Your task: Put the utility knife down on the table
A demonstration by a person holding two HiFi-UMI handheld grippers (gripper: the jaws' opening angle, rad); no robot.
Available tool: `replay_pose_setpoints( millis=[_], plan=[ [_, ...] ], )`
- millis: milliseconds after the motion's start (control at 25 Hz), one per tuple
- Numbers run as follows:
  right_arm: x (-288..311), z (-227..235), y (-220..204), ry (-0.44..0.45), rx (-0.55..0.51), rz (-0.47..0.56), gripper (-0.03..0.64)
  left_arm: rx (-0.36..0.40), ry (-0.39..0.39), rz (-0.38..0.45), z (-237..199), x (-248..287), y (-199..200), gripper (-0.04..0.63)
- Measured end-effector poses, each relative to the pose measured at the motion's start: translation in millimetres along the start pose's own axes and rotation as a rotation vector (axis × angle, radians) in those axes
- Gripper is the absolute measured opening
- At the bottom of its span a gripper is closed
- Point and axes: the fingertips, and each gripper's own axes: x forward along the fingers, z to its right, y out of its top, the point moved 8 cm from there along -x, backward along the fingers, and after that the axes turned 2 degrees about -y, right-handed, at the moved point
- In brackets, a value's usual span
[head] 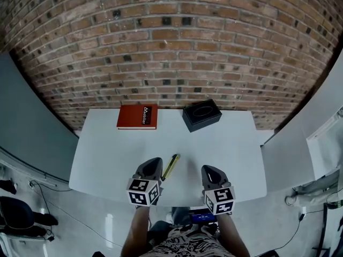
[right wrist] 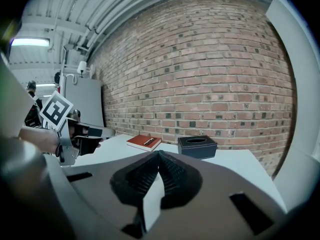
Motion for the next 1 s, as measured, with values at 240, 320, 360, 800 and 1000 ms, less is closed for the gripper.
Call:
replay_pose_setpoints(
  millis=[240,320,360,800,1000],
  plan=[
    [-2.1,-4.1,-3.3,0.011,-0.004,0.001,0.0,0.003,0.008,0.0,-0.9,-4.6,-3.2,0.02],
    [-2.2,-3.6,-3.3,0.013,-0.006,0.001,0.0,0.004,0.009,0.001,-0.4,-4.5,-3.1,0.018],
    [-2.4,-3.1,-3.3,0.015,-0.007,0.001,0.0,0.004,0.01,0.001,0.2,-4.3,-3.3,0.018],
    [-4.0,-2.9,-5.7,0.013,-0.013,-0.014,0.0,0.006,0.011,-0.008,1.5,-4.6,-5.0,0.018],
    [-3.5,-4.6,-6.6,0.011,-0.014,-0.018,0.0,0.008,0.009,-0.009,0.3,-4.9,-5.5,0.018]
  ],
)
